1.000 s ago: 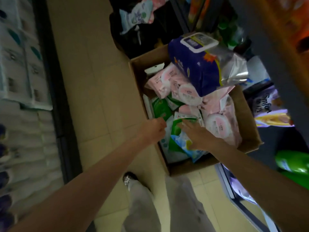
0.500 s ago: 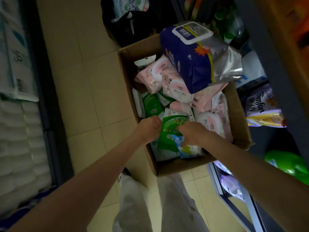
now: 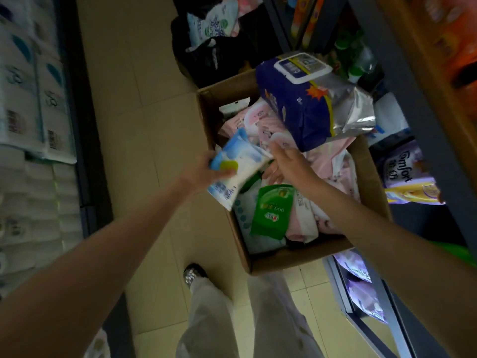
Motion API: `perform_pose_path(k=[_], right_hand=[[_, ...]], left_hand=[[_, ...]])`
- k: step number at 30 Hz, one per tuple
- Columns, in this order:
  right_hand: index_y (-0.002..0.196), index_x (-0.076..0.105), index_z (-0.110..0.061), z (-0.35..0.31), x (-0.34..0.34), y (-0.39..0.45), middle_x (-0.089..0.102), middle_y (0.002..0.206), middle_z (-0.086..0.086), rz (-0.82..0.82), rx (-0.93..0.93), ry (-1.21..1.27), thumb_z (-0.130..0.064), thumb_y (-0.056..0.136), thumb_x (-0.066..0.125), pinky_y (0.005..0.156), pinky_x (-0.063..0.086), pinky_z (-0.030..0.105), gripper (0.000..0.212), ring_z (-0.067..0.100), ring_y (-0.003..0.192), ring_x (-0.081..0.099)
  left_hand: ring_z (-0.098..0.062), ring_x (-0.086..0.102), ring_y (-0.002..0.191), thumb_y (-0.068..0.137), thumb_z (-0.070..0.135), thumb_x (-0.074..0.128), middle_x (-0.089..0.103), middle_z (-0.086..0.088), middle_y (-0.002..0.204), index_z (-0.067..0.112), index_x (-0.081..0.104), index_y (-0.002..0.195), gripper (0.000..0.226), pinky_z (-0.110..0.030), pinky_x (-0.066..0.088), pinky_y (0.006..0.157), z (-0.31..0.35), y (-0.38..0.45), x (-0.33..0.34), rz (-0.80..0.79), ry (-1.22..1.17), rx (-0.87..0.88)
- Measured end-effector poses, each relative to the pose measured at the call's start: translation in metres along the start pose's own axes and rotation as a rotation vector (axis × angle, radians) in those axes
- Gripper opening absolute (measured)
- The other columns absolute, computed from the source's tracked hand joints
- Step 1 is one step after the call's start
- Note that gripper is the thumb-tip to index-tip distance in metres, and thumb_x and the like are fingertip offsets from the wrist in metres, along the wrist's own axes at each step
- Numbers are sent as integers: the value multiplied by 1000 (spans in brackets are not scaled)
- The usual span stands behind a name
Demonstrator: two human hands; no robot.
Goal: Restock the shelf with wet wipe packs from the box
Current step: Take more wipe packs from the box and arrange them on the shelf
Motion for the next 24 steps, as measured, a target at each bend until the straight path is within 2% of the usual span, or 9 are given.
perform_pose_path(k=[2, 5, 8, 11, 14, 17, 19, 21, 24], right_hand=[[108, 55, -5, 18, 32, 0, 62, 100, 18, -162, -118, -485, -21, 96, 40, 73, 47, 32, 25, 27, 91, 62], [142, 27, -15, 77, 86, -16, 29, 148, 9, -508, -194, -1202, -19, 94, 46, 110, 22, 46, 52, 31, 139, 23], [144, 25, -14, 72, 105, -15, 24, 151, 10, -502, -363, -1541, -14, 97, 39, 115, -1, 50, 49, 28, 142, 15], [133, 42, -9, 78, 102, -16, 41, 138, 12, -644, -278, -1686, -9, 96, 42, 109, 28, 40, 38, 27, 127, 39], [119, 50, -4, 59, 87, -25, 54, 116, 10, -699, -126, -1486, -20, 88, 60, 83, 45, 31, 37, 23, 106, 55], [106, 57, -6, -13, 70, -17, 59, 98, 7, -520, -63, -978, -28, 76, 73, 67, 45, 26, 41, 17, 87, 56], [107, 62, -5, -76, 68, -14, 66, 102, 7, -438, -57, -500, -17, 76, 75, 69, 49, 20, 35, 14, 85, 61], [109, 63, -6, -143, 73, -23, 68, 104, 8, -395, -57, -10, -4, 79, 70, 75, 55, 20, 31, 11, 80, 66], [97, 68, -11, -231, 99, -51, 70, 98, 8, -464, -67, 486, -4, 77, 64, 83, 56, 33, 22, 16, 81, 69]], left_hand=[[-1, 61, 55, 75, 23, 75, 62, -8, 84, 0, 60, 108, 43, -18, 51, 58, -8, 1, -36, 170, -58, 4], [-6, 63, 67, 86, 14, 63, 63, -10, 99, -1, 54, 120, 37, -20, 53, 63, -25, -4, -61, 275, -206, -9], [-17, 62, 80, 89, 17, 59, 62, -12, 107, 1, 51, 124, 40, -22, 54, 66, -46, -8, -52, 238, -219, -63], [-23, 63, 89, 89, 19, 59, 63, -12, 112, 3, 48, 127, 42, -32, 55, 80, -60, -15, -39, 171, -309, -127], [-30, 62, 102, 89, 18, 60, 63, -15, 117, 4, 51, 125, 40, -44, 50, 94, -59, -28, -47, 156, -333, -146], [-24, 64, 91, 87, 20, 62, 65, -12, 111, 3, 54, 121, 38, -35, 53, 84, -46, -47, -81, 231, -286, -135], [-18, 62, 80, 88, 17, 61, 63, -10, 106, 4, 53, 120, 36, -29, 53, 75, -34, -67, -111, 290, -310, -108], [-23, 63, 86, 88, 15, 61, 63, -12, 112, 4, 50, 123, 38, -36, 53, 82, -24, -92, -147, 330, -355, -79], [-19, 68, 78, 87, 12, 60, 65, -15, 112, 4, 51, 123, 38, -36, 57, 77, -9, -136, -199, 319, -449, 7]])
Point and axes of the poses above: each hand's wrist, its own y-axis towards the middle knuckle, its own x-axis out of the palm, z = x × y, the point moved 10 cm from there along y, towards the middle knuckle
